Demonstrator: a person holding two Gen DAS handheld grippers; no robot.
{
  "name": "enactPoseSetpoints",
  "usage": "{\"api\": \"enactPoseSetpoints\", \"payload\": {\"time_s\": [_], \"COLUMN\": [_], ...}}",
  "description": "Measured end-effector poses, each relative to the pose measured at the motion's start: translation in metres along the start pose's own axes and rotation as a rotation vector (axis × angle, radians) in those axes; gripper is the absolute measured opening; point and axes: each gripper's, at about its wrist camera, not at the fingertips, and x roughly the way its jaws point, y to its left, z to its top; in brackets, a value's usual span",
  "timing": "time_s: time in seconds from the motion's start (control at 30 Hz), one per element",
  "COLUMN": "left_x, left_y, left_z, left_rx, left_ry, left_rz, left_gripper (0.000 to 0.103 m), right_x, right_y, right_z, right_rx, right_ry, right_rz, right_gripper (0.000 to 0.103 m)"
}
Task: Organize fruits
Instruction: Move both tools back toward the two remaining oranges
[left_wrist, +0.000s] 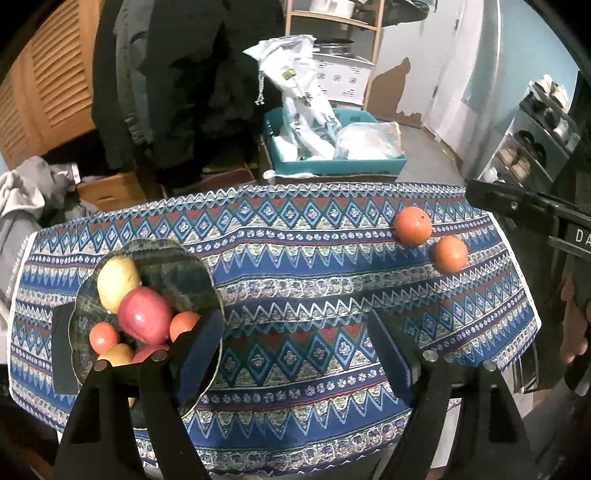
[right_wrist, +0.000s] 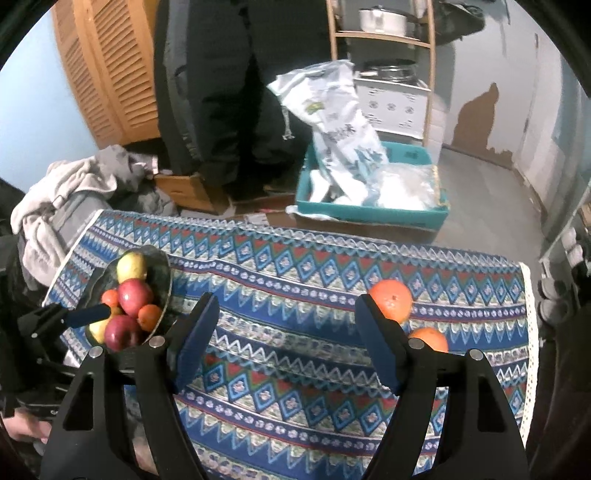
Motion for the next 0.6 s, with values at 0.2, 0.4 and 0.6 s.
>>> {"api": "enactPoseSetpoints", "payload": {"time_s": [0.2,0.4,0.6], "left_x": [0.003,0.011,0.026], "left_y": [-0.020,-0.043,-0.060], "left_z": [0.007,0.016,0.029], "left_rx": [0.035,0.077,0.121], "left_ry": [0.004,0.010,0.031], "left_rz": [-0.002,-0.006,-0.013], "left_gripper": [0.087,0.087,0.087], "right_x": [-0.010,-0.013,-0.009], "right_y": [-0.020,-0.047,-0.086], "right_z": [-0.008,-0.014,-0.018], "right_rx": [0.015,0.044,0.099], "right_ry": [-0.013,-0.010,0.026], "right_rz": [-0.035,-0.064,-0.102], "right_gripper": [0.078,0.081,0.081]}}
